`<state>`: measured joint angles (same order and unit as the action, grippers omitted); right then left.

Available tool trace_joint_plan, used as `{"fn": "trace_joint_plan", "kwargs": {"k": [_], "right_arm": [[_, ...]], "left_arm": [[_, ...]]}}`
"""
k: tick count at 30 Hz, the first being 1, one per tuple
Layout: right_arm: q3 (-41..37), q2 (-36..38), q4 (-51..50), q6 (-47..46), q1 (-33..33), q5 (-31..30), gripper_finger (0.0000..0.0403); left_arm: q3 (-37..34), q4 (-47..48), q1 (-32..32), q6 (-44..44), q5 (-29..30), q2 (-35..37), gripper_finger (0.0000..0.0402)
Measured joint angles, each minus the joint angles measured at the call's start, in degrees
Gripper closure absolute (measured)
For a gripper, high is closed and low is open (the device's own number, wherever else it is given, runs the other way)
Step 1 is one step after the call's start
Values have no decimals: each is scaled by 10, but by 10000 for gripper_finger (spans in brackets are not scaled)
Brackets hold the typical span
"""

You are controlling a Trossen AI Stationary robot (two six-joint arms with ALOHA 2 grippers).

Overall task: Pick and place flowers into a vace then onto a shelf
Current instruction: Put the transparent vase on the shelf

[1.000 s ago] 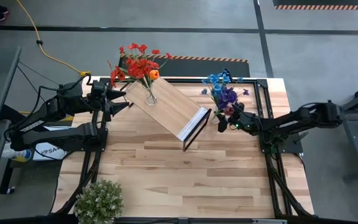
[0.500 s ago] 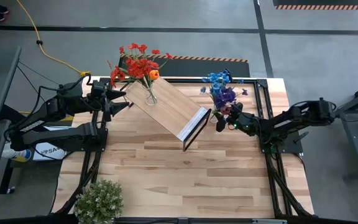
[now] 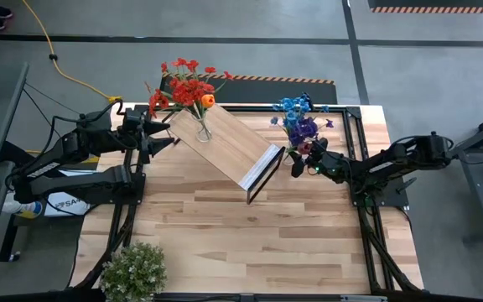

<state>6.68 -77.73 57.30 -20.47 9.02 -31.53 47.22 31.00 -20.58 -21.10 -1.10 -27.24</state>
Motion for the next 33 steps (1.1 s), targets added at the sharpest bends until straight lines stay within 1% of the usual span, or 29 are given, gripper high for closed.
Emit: {"fn": "trace_joint_plan", "kwargs": {"k": [4, 14, 21, 24, 29, 33], "right_arm": [[0, 0, 0, 0, 0, 0, 192], [0, 0, 1, 1, 0, 0, 225], [0, 0, 2, 0, 0, -1, 225], [0, 0, 3, 1, 0, -11, 228], [0, 2, 9, 15, 0, -26, 231], [0, 10, 26, 31, 0, -27, 232]], "left_arm": [[0, 0, 0, 0, 0, 0, 43], [0, 0, 0, 0, 0, 0, 43], [0, 0, 0, 0, 0, 0, 43], [0, 0, 0, 0, 0, 0, 43], [0, 0, 0, 0, 0, 0, 43], [0, 0, 0, 0, 0, 0, 43]]}}
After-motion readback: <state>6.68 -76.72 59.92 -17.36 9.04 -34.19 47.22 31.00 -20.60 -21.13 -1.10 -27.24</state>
